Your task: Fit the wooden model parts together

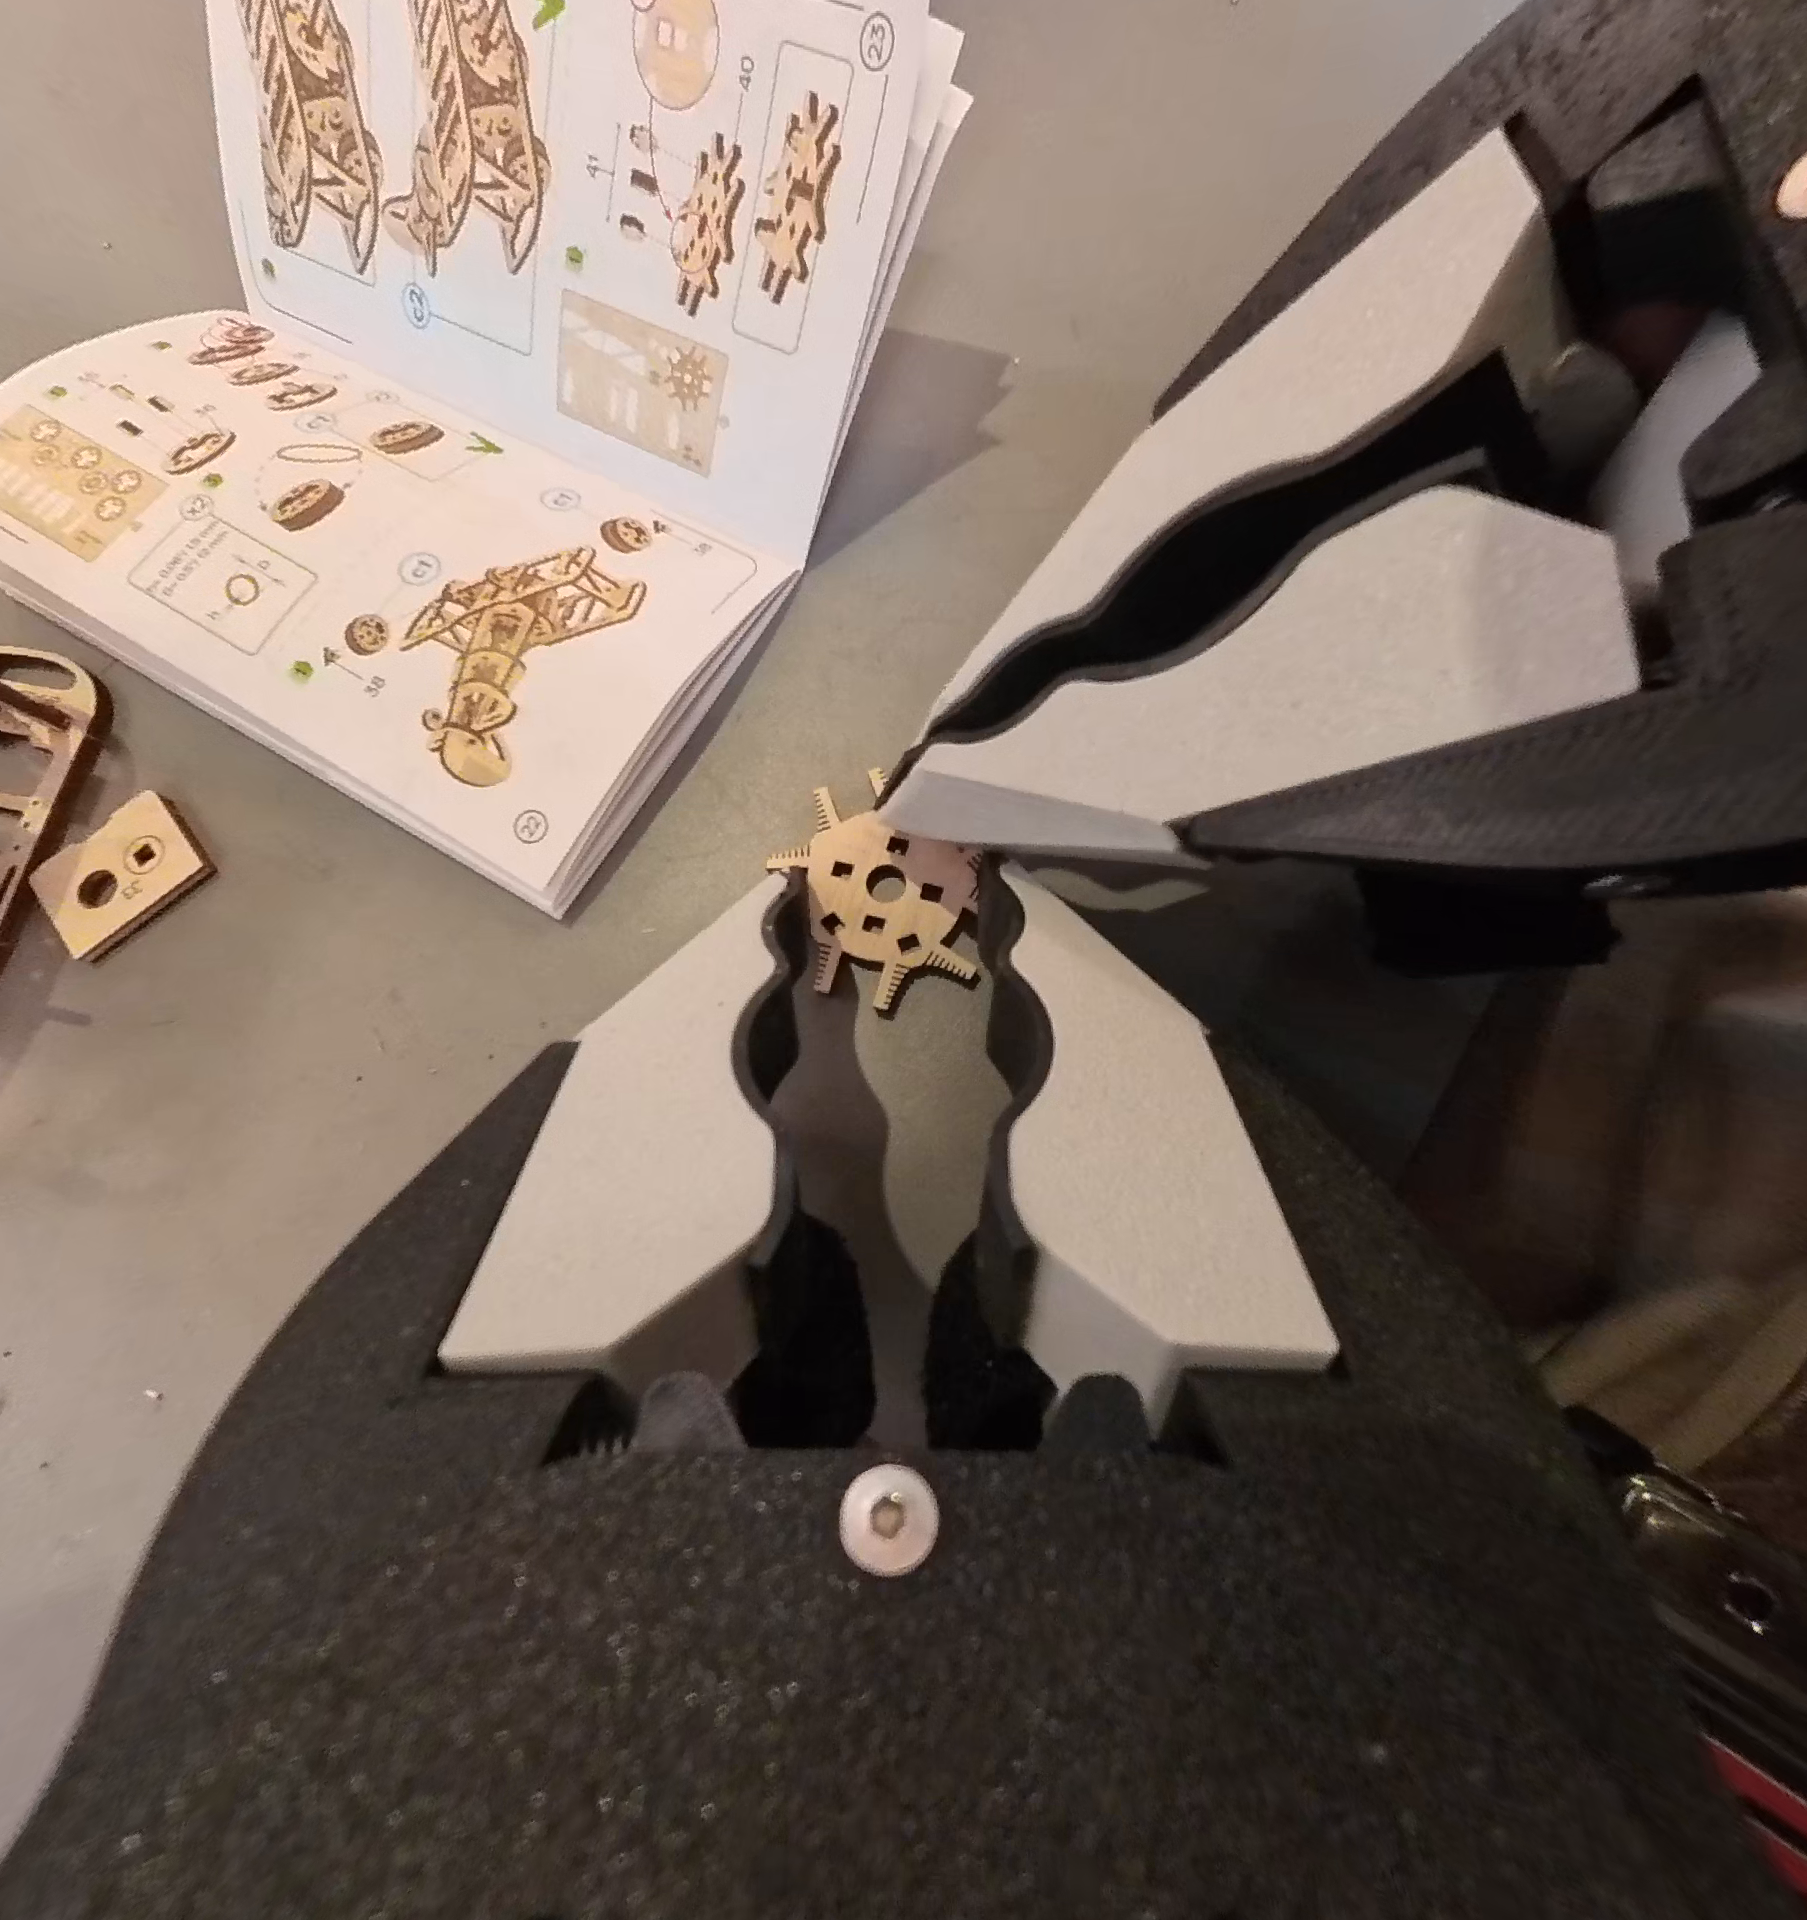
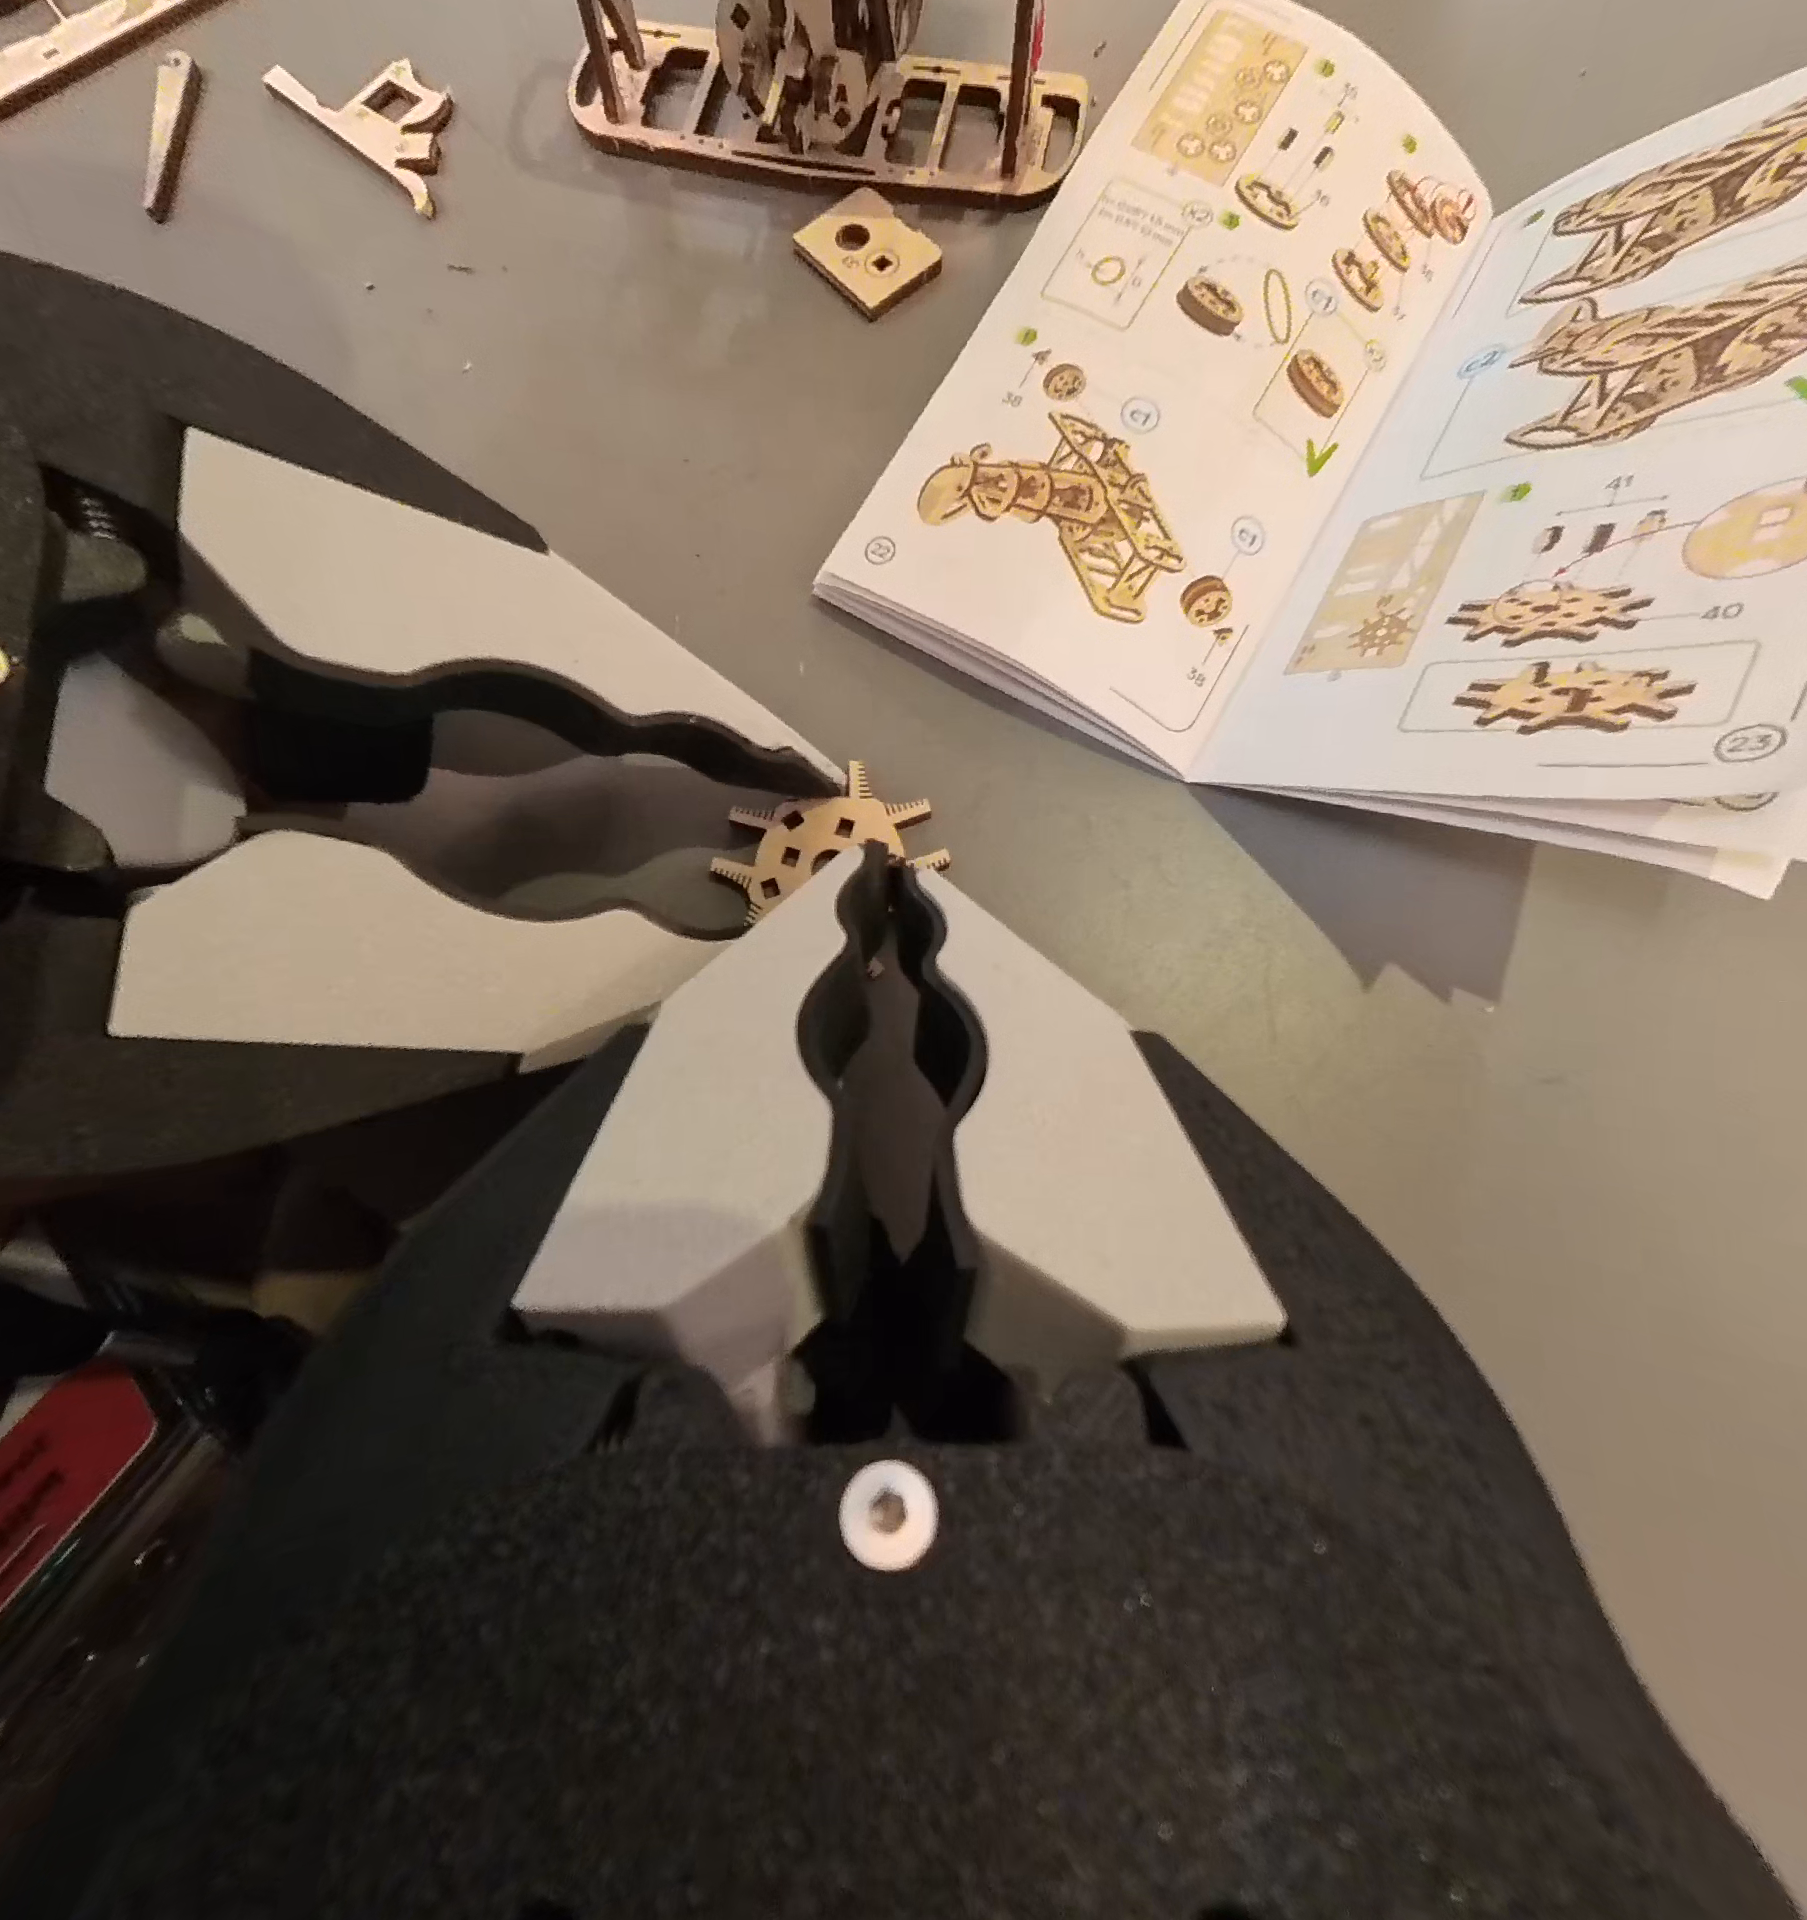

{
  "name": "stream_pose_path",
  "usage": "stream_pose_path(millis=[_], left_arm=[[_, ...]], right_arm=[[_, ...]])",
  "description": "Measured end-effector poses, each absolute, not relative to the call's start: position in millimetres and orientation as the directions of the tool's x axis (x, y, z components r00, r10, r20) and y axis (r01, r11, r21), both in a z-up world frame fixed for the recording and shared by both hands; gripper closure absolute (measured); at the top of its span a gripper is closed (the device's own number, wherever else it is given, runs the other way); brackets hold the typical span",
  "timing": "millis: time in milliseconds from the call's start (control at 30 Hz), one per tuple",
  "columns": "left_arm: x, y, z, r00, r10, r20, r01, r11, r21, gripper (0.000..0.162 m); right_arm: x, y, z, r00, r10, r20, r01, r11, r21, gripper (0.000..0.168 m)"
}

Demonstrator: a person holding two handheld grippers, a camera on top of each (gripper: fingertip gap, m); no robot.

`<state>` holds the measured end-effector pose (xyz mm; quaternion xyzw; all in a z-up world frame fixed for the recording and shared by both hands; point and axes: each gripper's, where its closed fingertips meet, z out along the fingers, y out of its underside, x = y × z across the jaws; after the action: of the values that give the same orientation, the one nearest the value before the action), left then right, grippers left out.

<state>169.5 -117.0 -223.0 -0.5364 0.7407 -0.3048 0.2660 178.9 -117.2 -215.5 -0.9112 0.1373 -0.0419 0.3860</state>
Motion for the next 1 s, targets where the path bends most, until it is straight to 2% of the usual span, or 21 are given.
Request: stream_pose_path(millis=[367, 533, 633, 667, 733, 767, 833, 900, 1000], left_arm=[[170, -117, -223, -0.283, -0.957, -0.069, -0.632, 0.24, -0.737, 0.131], [170, -118, -223, -0.287, -0.956, -0.067, -0.631, 0.241, -0.737, 0.131], [170, -118, -223, -0.287, -0.955, -0.069, -0.63, 0.243, -0.737, 0.131], [170, -118, -223, -0.287, -0.955, -0.07, -0.63, 0.244, -0.737, 0.131], [170, -118, -223, -0.287, -0.955, -0.073, -0.629, 0.246, -0.737, 0.131], [170, -118, -223, -0.287, -0.955, -0.076, -0.628, 0.248, -0.737, 0.131], [170, -118, -223, -0.287, -0.955, -0.079, -0.627, 0.25, -0.737, 0.131], [170, -118, -223, -0.288, -0.954, -0.078, -0.628, 0.249, -0.737, 0.131], [170, -118, -223, -0.29, -0.954, -0.073, -0.629, 0.247, -0.737, 0.131]], right_arm=[[180, -115, -214, 0.954, -0.284, -0.1, -0.266, -0.639, -0.721, 0.167], [181, -114, -206, 0.979, -0.202, 0.01, -0.125, -0.648, -0.751, 0.167], [182, -113, -195, 0.984, -0.087, 0.153, 0.062, -0.64, -0.766, 0.164], [187, -113, -189, 0.974, -0.092, 0.208, 0.103, -0.636, -0.765, 0.164], [203, -120, -180, 0.942, -0.196, 0.274, 0.074, -0.674, -0.735, 0.168], [204, -121, -179, 0.942, -0.161, 0.293, 0.097, -0.705, -0.702, 0.168], [194, -120, -187, 0.979, -0.027, 0.2, 0.113, -0.749, -0.653, 0.168], [189, -119, -191, 0.993, 0.089, 0.083, 0.121, -0.777, -0.618, 0.156], [186, -124, -196, 0.945, 0.328, -0.015, 0.267, -0.796, -0.543, 0.148]])
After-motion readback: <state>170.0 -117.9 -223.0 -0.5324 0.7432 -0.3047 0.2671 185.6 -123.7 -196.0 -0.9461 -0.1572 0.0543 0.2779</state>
